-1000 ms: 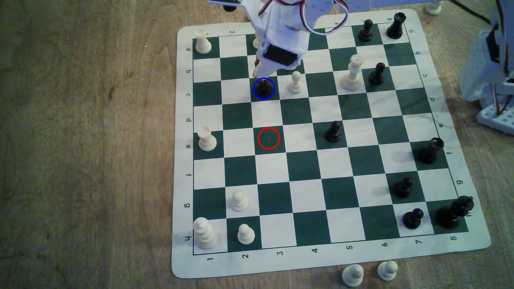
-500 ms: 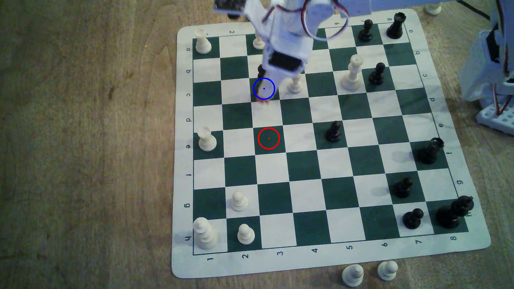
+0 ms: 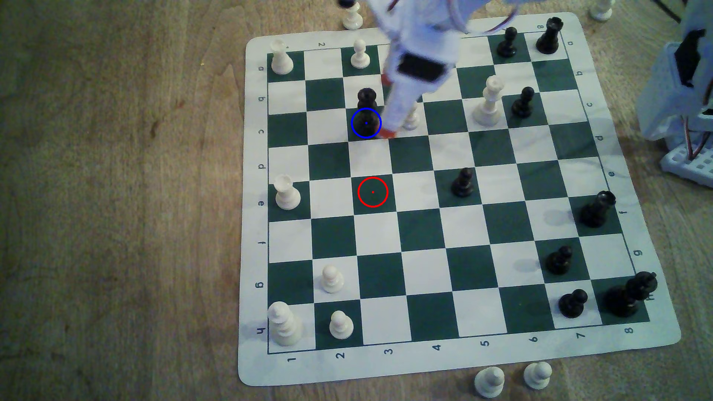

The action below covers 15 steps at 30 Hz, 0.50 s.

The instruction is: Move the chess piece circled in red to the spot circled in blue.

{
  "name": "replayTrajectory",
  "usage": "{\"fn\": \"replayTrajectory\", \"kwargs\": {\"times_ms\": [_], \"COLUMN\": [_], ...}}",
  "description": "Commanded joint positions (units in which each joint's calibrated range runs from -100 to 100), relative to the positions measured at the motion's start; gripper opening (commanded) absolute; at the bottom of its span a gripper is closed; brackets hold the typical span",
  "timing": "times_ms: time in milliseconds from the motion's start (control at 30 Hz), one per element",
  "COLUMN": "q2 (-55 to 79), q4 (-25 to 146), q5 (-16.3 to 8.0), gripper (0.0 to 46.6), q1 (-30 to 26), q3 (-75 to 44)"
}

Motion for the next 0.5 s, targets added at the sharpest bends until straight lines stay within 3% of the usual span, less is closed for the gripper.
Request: {"fn": "replayTrajectory", "kwargs": {"times_ms": [0,67,133,200,233,367,400,467], "q2": [-18.01,-23.19,-32.35,-39.40,-46.87,-64.61,-72.25,-75.39], "q4": [2.04,1.96,-0.01,-2.22,-5.08,-15.73,-24.25,-30.56], "q5": [0.44,0.34,0.34,0.68,0.88,2.15,2.49,2.49], "gripper": [28.8,27.9,22.9,10.5,1.7,0.7,0.3,0.3], "q1": [-2.11,-2.81,-4.14,-5.16,-6.18,-8.29,-8.44,-8.37], "q3": [3.33,6.41,13.94,21.10,29.44,50.29,60.45,65.80]}}
